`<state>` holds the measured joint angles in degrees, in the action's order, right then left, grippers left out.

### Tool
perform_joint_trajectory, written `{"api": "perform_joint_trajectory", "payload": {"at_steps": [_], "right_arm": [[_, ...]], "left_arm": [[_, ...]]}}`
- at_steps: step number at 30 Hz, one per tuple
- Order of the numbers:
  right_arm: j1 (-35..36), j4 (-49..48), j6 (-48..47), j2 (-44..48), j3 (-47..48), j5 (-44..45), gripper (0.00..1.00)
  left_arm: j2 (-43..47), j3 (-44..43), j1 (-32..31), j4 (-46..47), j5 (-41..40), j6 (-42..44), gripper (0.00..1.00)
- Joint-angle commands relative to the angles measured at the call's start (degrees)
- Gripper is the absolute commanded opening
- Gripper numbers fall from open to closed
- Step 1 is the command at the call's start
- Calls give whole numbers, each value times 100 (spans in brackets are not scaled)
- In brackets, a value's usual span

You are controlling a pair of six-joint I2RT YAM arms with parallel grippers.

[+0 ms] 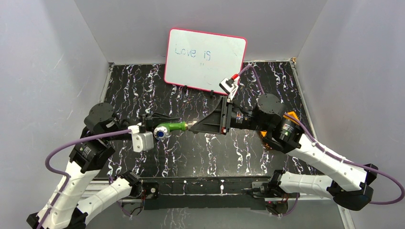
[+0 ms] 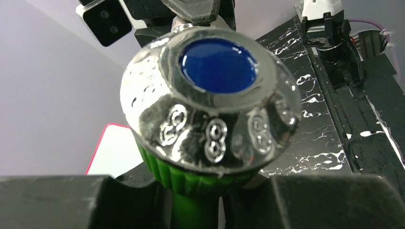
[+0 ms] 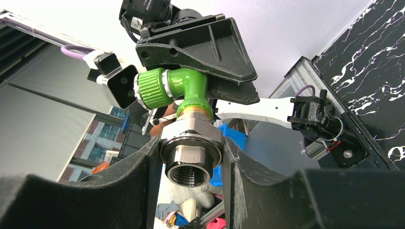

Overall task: Install the water faucets
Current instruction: Install the water faucet onto the adaptor.

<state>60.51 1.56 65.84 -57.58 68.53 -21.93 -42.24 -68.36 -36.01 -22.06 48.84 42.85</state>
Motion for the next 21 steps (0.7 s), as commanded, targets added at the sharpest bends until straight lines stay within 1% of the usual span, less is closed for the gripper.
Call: {"api": "perform_joint_trajectory", "payload": {"at_steps": [1, 4, 5, 7, 9, 21], "right_arm": [[75, -199, -4, -53, -33, 180, 12], [75, -269, -1, -94, -21, 113, 21], [75, -281, -1, -112, -24, 103, 27], [75, -316, -1, -137, -24, 84, 34], [75, -363, -8, -147, -23, 78, 39], [75, -481, -10, -157, -50, 88, 51]], "left_arm": [[-65, 3, -55, 326, 288, 83, 0], [-65, 19, -55, 334, 310, 83, 0], [-65, 16, -55, 333, 310, 83, 0], [-59, 21, -55, 330, 319, 83, 0], [-60, 18, -55, 330, 319, 83, 0], [-46, 69, -55, 330, 327, 46, 0]]}}
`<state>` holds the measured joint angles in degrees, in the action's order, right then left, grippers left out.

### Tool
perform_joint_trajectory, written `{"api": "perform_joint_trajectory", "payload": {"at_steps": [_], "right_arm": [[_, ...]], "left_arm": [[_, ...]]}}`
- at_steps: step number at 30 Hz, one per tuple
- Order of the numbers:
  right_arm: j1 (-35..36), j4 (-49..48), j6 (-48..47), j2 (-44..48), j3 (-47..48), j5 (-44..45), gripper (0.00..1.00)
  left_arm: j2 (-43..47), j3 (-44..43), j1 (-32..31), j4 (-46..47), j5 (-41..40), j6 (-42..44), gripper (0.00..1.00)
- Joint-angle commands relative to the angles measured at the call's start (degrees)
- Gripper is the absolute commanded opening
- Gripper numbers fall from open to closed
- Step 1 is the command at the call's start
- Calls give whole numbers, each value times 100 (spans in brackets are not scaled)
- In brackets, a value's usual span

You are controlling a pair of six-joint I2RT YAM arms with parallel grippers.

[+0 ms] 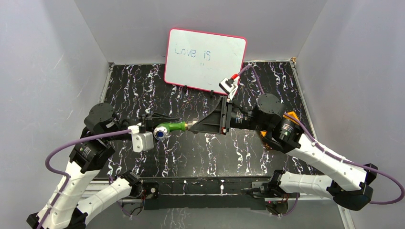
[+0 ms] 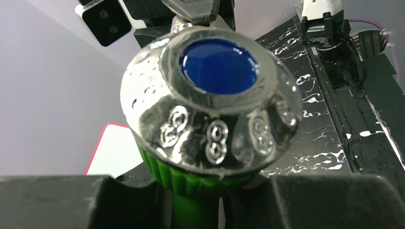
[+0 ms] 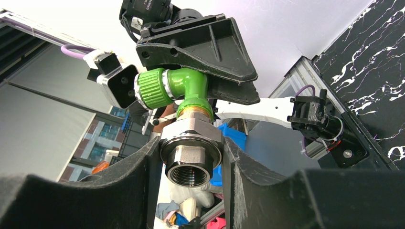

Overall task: Install the water faucets
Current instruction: Install the water faucet onto the adaptor.

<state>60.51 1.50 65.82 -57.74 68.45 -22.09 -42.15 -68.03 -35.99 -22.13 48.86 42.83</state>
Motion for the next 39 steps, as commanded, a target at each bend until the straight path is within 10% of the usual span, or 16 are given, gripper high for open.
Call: {"api": "perform_joint_trajectory", "payload": {"at_steps": [1, 31, 39], "right_arm": [[75, -483, -11, -142, -48, 95, 51], [74, -782, -598, 767, -727, 1504, 69], [70, -1091, -2502, 1471, -1043, 2620, 73]], "left_arm": [[-55, 43, -58, 333, 326, 50, 0], [124, 258, -58, 421, 264, -201, 0], [246, 501, -58, 1102, 111, -1438, 0]]}}
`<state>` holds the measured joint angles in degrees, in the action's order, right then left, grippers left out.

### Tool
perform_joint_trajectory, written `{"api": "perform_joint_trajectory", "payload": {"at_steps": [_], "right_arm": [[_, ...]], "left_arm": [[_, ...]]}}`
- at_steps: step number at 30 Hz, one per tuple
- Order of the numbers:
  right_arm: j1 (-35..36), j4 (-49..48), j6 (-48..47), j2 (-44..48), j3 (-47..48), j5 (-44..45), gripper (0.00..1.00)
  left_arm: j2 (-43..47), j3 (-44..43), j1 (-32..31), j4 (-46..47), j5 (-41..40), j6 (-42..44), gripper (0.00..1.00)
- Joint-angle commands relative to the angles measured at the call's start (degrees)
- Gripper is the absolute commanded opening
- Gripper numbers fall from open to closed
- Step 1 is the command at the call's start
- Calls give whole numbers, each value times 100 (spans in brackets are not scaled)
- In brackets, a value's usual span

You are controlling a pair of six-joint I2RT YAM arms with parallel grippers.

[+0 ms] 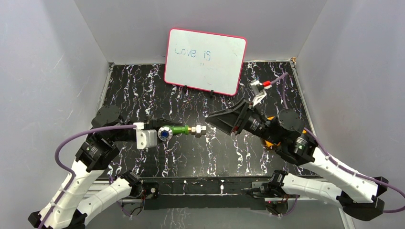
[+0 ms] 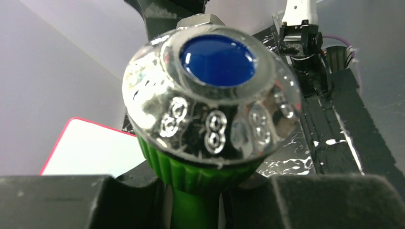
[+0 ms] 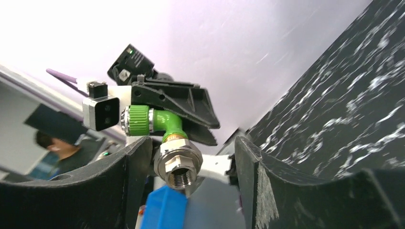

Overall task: Install the water faucets
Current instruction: Install the water faucet onto the adaptor.

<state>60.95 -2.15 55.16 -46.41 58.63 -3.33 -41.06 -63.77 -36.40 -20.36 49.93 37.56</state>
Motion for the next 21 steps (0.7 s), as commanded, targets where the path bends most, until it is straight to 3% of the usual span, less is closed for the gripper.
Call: {"api": "perform_joint_trajectory", "payload": {"at_steps": [1, 5, 9, 14, 21], "right_arm": [[31, -831, -1865, 420, -81, 776, 73], [31, -1138, -3947, 655, -35, 401, 76], [31, -567, -5919, 589, 491, -560, 77], [31, -36, -7821, 438, 1058, -1572, 79], [29, 1666, -9622, -265, 2213, -2396, 82]], "left_arm": [[152, 108, -15, 1173, -50, -1271, 0], [109, 136, -16, 1696, -305, -2812, 0], [-63, -49, -16, 1798, -508, -4013, 0], [-163, -108, -16, 1892, -438, -4609, 0], [-261, -244, -16, 2003, -250, -5344, 0]]}}
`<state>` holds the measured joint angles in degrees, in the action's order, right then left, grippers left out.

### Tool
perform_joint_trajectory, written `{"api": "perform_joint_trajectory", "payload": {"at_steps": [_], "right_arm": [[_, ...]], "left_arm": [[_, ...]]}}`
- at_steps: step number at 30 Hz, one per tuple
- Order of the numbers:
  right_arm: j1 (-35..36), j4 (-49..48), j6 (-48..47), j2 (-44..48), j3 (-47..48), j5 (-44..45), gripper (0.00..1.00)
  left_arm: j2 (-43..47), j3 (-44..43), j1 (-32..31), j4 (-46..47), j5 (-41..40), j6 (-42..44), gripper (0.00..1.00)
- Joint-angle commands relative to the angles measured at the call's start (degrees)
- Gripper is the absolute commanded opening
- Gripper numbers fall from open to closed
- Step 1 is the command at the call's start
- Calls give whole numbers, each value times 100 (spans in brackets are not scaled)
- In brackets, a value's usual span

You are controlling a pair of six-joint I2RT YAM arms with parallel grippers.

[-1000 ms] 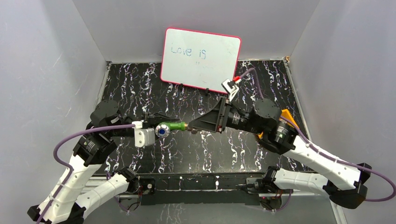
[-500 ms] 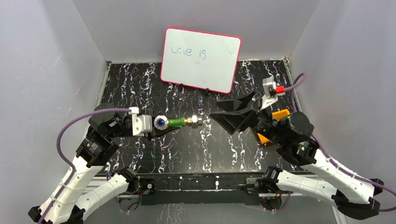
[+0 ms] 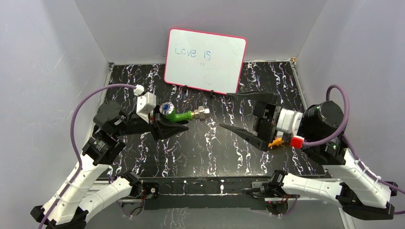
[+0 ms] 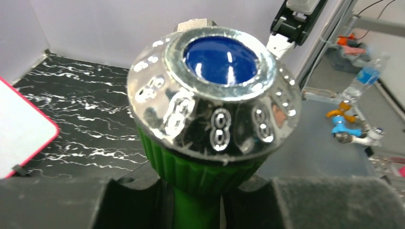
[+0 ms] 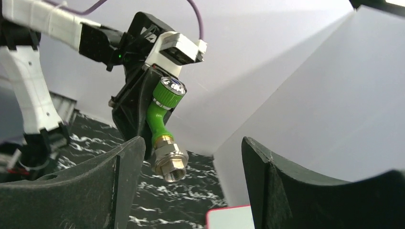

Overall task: Install the water faucets
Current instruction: Install the water faucet onto the adaptor.

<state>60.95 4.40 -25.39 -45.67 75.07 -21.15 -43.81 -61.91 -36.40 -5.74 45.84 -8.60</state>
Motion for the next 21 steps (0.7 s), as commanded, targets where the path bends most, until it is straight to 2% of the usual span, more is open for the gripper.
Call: {"api": "perform_joint_trajectory", "payload": {"at_steps": [1, 7, 21], "right_arm": [[31, 1167, -1777, -415, 657, -625, 83], [30, 1675, -2460, -744, 996, -769, 83], [31, 1196, -2839, -946, 868, -1035, 81]], "left_arm": [[-20, -472, -16, 664, 218, -854, 0], [-90, -566, -16, 796, 412, -1375, 0], [-171, -546, -15, 816, 724, -1665, 0]]}}
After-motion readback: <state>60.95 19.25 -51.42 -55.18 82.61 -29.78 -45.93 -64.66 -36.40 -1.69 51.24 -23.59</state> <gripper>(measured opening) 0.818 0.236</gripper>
